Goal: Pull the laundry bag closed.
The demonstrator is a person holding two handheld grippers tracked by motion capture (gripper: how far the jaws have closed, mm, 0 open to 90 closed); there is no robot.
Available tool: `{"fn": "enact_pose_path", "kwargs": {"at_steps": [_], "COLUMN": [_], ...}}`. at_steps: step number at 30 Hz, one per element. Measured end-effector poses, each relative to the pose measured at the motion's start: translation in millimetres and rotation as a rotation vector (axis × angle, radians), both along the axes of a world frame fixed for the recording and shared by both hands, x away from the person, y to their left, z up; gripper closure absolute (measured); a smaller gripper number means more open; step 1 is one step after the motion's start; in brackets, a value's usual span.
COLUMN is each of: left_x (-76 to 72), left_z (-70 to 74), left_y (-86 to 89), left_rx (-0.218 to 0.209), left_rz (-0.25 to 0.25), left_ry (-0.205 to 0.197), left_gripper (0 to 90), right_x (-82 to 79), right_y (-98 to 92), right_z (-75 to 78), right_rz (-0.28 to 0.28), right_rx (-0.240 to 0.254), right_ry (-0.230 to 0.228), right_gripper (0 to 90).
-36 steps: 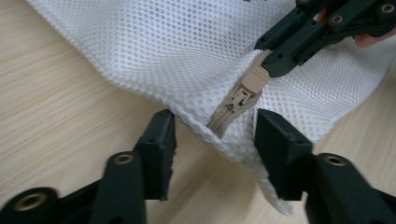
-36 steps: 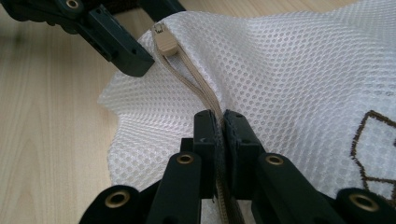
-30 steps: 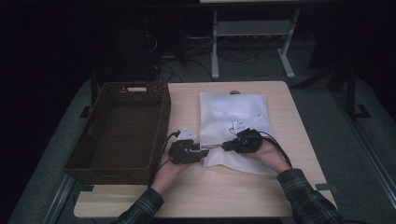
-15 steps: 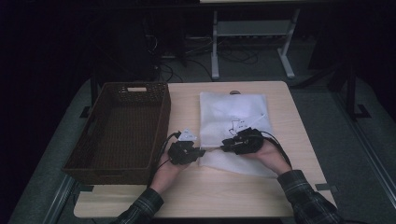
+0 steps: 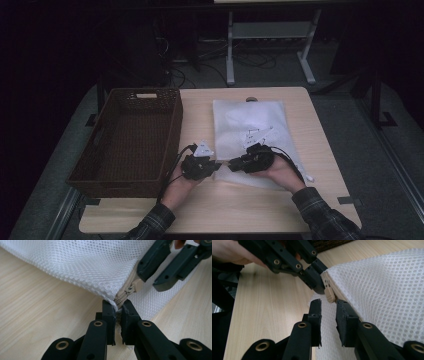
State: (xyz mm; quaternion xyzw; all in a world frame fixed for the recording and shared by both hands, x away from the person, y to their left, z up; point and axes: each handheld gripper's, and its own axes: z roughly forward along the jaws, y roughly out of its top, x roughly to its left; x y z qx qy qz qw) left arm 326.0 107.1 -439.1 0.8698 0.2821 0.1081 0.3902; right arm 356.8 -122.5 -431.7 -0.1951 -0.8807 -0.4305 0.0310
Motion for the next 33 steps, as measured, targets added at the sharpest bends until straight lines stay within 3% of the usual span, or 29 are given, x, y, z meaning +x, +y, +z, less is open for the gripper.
{"fn": "enact_pose_path", "kwargs": {"at_steps": [11, 19, 33], "left_x": [-1.8, -2.3, -0.3], "left_z": [-0.8, -0.8, -3.6], "left_y": [-0.1, -0.2, 3.7], "left_rx": [-0.004, -0.002, -0.055], "left_rz": [-0.005, -0.005, 0.007], "left_ry": [-0.008, -0.01, 0.036], "left_gripper": [83.2, 83.2, 83.5], "right_x": [2.7, 0.1, -2.7], "right_y": [7.6, 14.6, 20.3], "right_z": [-4.1, -3.7, -1.2], "right_rz": [0.012, 0.02, 0.004], "right_rx": [0.007, -0.004, -0.046], "right_ry": [0.03, 0.002, -0.035], "right_gripper": [76.9, 83.3, 86.6]}}
